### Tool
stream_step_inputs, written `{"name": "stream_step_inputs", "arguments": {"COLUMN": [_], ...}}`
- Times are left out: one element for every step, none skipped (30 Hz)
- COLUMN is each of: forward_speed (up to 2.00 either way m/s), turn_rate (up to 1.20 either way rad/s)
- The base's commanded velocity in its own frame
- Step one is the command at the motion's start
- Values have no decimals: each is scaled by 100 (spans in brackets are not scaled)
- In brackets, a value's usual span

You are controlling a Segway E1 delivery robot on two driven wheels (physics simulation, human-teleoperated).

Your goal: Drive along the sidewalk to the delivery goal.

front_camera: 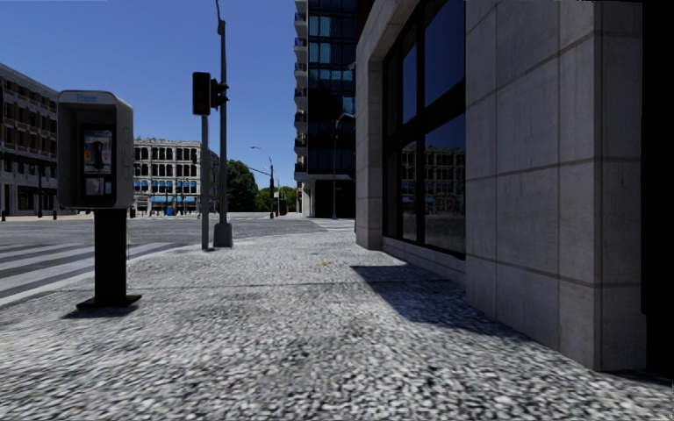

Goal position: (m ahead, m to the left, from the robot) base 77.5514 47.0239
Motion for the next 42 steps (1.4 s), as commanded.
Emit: {"name": "stream_step_inputs", "arguments": {"forward_speed": [200,200,200,200,200,200,200,200,200,200,200,200,200,200,200,200,200,200,200,200,200,200,200,200,200,200,200,200,200,200,200,200,200,200,200,200,200,200,200,200,200,200], "turn_rate": [30,30,38,41,42,42,43,43,43,43,43,43,43,43,43,43,43,43,43,43,43,43,43,43,43,43,43,43,43,43,43,51,53,53,53,53,53,53,53,53,53,53]}}
